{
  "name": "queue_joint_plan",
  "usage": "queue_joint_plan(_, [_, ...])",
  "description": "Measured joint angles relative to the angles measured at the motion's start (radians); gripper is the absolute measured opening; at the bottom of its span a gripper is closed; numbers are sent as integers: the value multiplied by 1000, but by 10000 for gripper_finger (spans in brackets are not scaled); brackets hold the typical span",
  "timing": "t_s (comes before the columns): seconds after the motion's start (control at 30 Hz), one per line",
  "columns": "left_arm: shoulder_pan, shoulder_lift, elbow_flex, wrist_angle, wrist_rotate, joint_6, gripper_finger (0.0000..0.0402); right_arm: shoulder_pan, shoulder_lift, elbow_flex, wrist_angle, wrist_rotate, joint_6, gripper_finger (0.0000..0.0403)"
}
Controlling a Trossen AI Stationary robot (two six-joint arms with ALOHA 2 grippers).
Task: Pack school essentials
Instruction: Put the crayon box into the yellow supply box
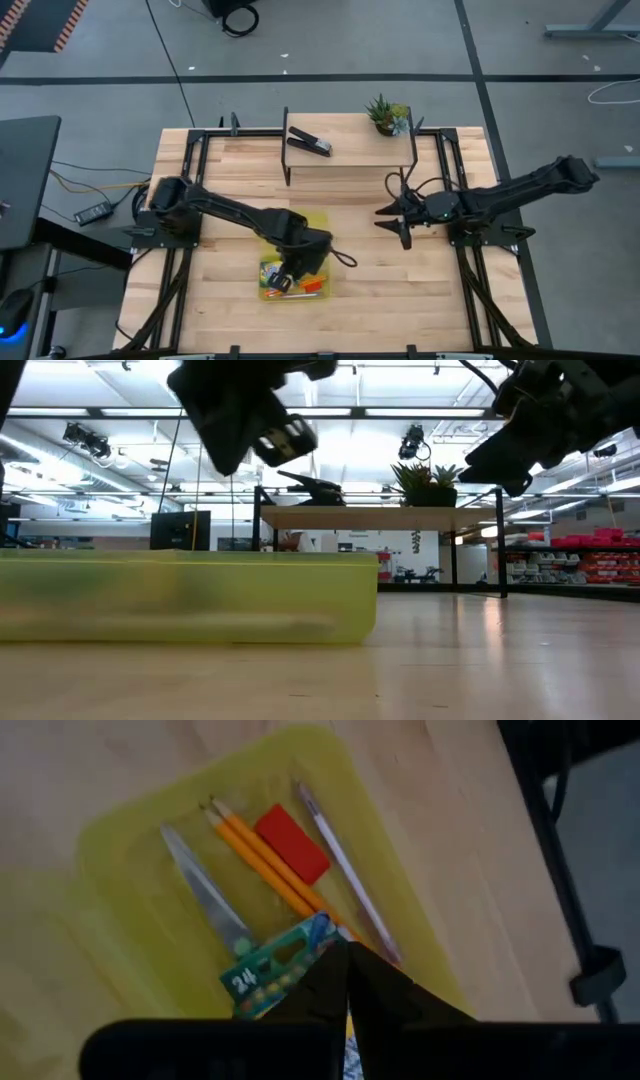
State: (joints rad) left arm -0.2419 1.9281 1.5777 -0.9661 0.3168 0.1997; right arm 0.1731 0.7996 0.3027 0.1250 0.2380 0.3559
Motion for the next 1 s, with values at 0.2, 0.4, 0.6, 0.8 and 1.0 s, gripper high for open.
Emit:
queue_joint_plan(0.2, [1,-168,-235,182,-7,-131,8,39,142,0,134,-4,-1,177])
queue_joint_plan(0.4, [6,-326,-434,386,-45,-269,10,59,286,46,219,-4,-36,177])
queue_joint_plan(0.6, [9,-476,-590,493,-182,-380,4,59,424,173,219,-10,-58,177])
queue_joint_plan(0.8, [4,-635,-739,564,-291,-411,6,59,578,325,218,-26,-78,177])
queue_joint_plan(1.0, [-3,-796,-866,626,-321,-446,5,72,755,488,213,-39,-63,177])
